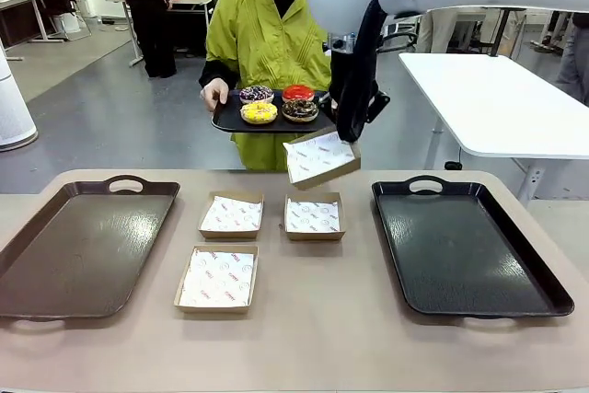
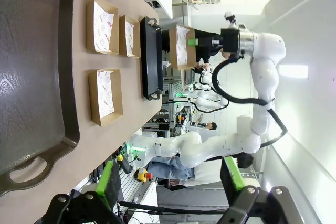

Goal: Individually package the donuts and arrange them on the tray.
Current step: Pick up one Paper togo box, then place the picked Paper togo box on the Handle tray while simultaneously picking up another Paper togo box from the table with the other hand.

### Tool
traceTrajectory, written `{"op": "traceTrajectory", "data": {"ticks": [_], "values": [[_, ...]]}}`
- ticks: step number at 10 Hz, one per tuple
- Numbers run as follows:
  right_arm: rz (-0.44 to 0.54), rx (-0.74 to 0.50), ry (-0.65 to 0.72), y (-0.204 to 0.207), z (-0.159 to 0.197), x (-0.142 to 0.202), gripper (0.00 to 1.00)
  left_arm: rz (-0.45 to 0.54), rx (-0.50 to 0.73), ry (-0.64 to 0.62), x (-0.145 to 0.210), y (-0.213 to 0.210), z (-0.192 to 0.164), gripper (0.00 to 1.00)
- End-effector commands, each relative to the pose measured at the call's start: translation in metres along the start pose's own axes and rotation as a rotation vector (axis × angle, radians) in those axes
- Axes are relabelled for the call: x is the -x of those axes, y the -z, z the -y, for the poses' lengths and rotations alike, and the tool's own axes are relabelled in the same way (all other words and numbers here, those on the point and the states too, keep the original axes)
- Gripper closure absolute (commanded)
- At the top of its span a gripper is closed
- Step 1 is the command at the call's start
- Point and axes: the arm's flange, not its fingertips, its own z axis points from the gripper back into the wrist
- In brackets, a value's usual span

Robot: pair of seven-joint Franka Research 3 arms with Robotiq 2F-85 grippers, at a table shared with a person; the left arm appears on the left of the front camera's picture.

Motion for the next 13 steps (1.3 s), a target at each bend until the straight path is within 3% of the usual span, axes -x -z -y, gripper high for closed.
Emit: {"op": "traceTrajectory", "data": {"ticks": [1, 3, 4, 13], "values": [[0.026, -0.020, 0.025, -0.014, -0.003, -0.032, 1.00, 0.001, 0.010, 0.002, 0.002, -0.001, 0.002, 0.00], [0.029, -0.045, 0.045, -0.008, 0.002, -0.047, 1.00, 0.001, 0.010, 0.002, 0.002, -0.001, 0.002, 0.00], [0.030, -0.032, 0.032, -0.007, 0.006, -0.034, 1.00, 0.001, 0.010, 0.002, 0.002, -0.001, 0.002, 0.00], [0.030, -0.032, 0.032, -0.007, 0.006, -0.034, 1.00, 0.001, 0.010, 0.002, 0.002, -0.001, 0.002, 0.00]]}}
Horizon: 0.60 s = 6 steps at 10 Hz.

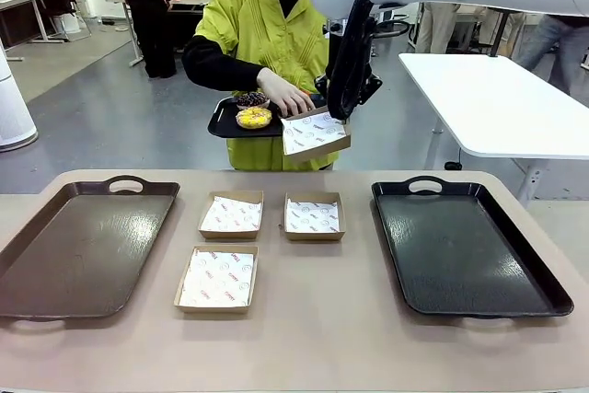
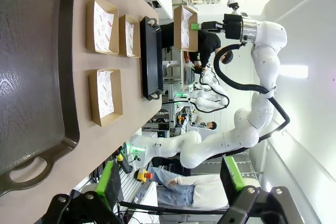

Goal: Individually package the donuts and arrange them on the tray.
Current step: Place the picked Paper togo box on the Handle tray while simultaneously picking up another Paper togo box from the table with the other hand.

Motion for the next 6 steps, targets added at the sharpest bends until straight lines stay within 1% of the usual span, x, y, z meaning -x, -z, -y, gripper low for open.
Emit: {"op": "traceTrajectory", "data": {"ticks": [1, 6], "values": [[-0.008, 0.003, -0.003, 0.0011, 0.0036, 0.0068, 1.00, 0.001, 0.010, 0.002, 0.0018, -0.0012, 0.0022, 0.00], [-0.008, 0.003, -0.003, 0.0011, 0.0036, 0.0068, 1.00, 0.001, 0.010, 0.002, 0.0018, -0.0012, 0.0022, 0.00]]}}
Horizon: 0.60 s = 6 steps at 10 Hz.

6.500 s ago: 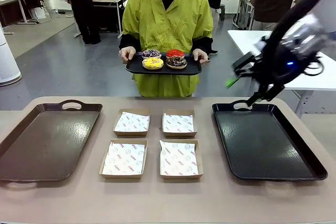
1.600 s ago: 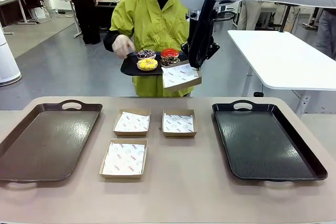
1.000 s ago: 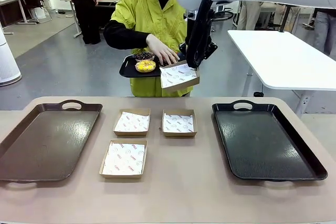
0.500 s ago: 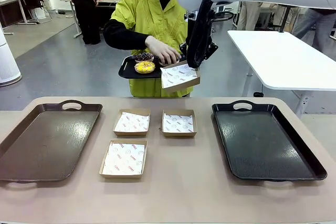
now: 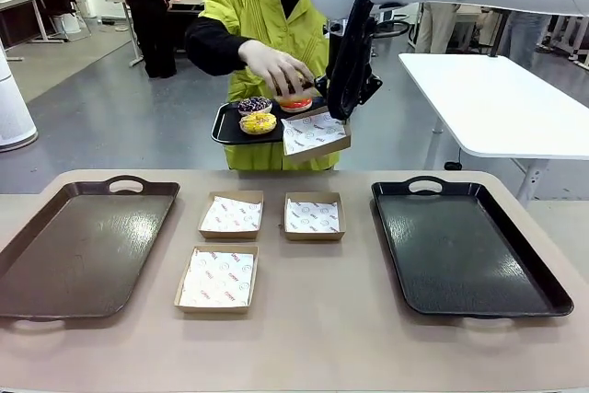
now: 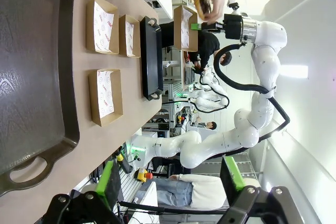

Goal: Individually package the donuts and arrange them on the tray.
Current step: Place the picked Paper togo box on the Handle tray while simultaneously picking up another Paper togo box from the table with the other hand.

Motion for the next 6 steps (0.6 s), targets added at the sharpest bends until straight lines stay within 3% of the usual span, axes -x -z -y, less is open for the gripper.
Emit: {"op": "traceTrajectory", "data": {"ticks": [1, 6], "values": [[-0.007, 0.002, -0.002, 0.0011, 0.0038, 0.0065, 1.00, 0.001, 0.010, 0.002, 0.0018, -0.0012, 0.0022, 0.00], [-0.007, 0.002, -0.002, 0.0011, 0.0038, 0.0065, 1.00, 0.001, 0.010, 0.002, 0.0018, -0.0012, 0.0022, 0.00]]}}
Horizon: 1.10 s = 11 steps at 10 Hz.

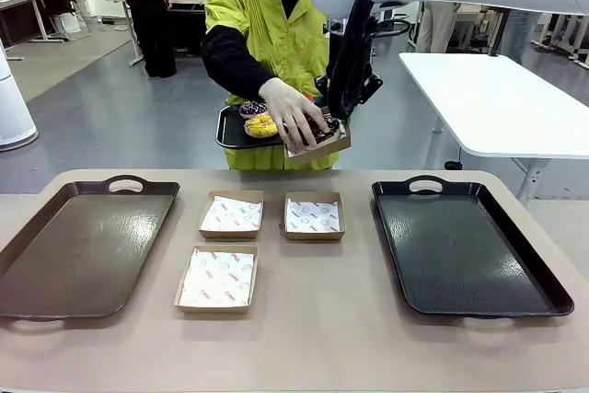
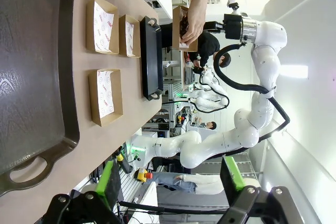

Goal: Individually package the donuts and arrange them on the tray.
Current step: Place the picked Paper togo box on the Handle tray while simultaneously picking up another Paper togo box from the table with the other hand.

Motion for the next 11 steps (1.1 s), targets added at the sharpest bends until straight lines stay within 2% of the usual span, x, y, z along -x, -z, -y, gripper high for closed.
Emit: {"op": "traceTrajectory", "data": {"ticks": [1, 4, 5, 7, 9, 11], "values": [[-0.005, 0.001, -0.002, 0.001, 0.004, 0.006, 1.00, 0.001, 0.010, 0.002, 0.002, -0.001, 0.002, 0.00], [-0.001, 0.000, 0.000, 0.000, 0.000, 0.000, 0.99, 0.000, 0.000, 0.000, 0.000, 0.000, 0.000, 0.00], [-0.026, 0.001, -0.029, -0.008, 0.007, 0.012, 0.99, -0.067, -0.121, 0.006, 0.003, 0.012, 0.006, 0.00], [-0.070, 0.043, -0.023, -0.026, 0.041, 0.046, 0.99, -0.134, -0.287, 0.004, 0.004, 0.043, 0.038, 0.00], [-0.076, 0.083, -0.013, -0.045, 0.087, 0.079, 0.99, -0.238, -0.444, -0.024, 0.002, 0.085, 0.065, 0.00], [-0.072, 0.089, 0.019, -0.046, 0.136, 0.107, 0.99, -0.317, -0.631, -0.053, -0.008, 0.141, 0.088, 0.00]]}}
